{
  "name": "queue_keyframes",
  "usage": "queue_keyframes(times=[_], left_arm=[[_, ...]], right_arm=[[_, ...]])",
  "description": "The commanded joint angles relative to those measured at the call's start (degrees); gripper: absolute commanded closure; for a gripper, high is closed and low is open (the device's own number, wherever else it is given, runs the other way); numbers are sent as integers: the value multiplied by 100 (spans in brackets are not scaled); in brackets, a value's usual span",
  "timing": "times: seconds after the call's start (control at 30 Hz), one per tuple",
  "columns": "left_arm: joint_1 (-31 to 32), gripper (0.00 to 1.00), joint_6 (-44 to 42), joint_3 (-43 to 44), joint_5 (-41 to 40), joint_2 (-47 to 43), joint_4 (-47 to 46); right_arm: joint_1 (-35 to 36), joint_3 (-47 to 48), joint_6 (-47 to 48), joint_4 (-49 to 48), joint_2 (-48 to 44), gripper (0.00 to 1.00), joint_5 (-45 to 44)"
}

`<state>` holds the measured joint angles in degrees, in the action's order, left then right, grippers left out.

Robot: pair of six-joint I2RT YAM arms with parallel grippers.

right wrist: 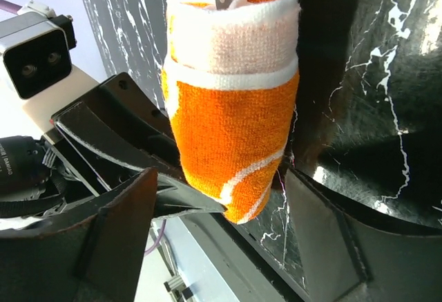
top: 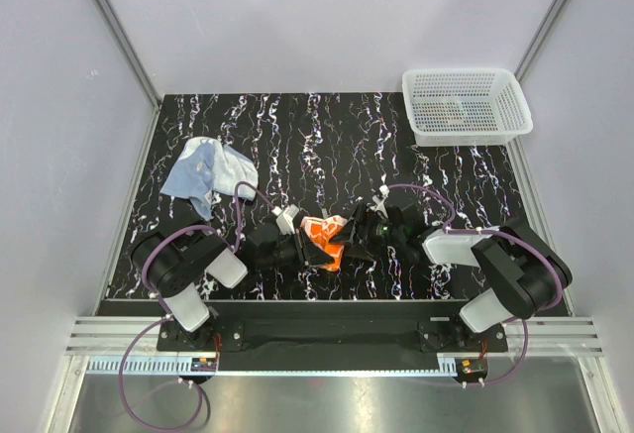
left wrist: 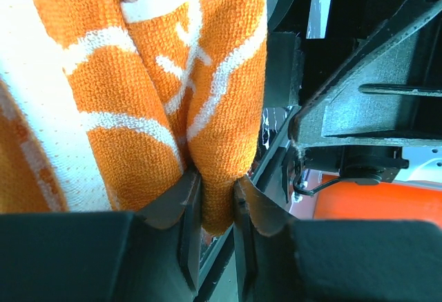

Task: Roll the towels
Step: Roll the towel

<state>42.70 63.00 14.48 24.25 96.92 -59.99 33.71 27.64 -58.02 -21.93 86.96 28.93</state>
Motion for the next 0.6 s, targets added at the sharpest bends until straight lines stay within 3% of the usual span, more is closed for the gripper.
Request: queue_keyframes(times=[0.0,0.2,0.47,0.57], left_arm=[[-60,100,1,-86,53,81,-479],[-139,100,133,-217,141,160,-917],[-165,100,116,-244,212,327,-997],[-174,100,142,-261,203,354,-1059]], right_arm=[[56,-136,-113,-566,-48,19,-168],[56,-495,-359,-1567,488,28,-168],[56,-628,-605,-2911,1411,29,-1],[83,-610,-640,-3062,1596,35,16]])
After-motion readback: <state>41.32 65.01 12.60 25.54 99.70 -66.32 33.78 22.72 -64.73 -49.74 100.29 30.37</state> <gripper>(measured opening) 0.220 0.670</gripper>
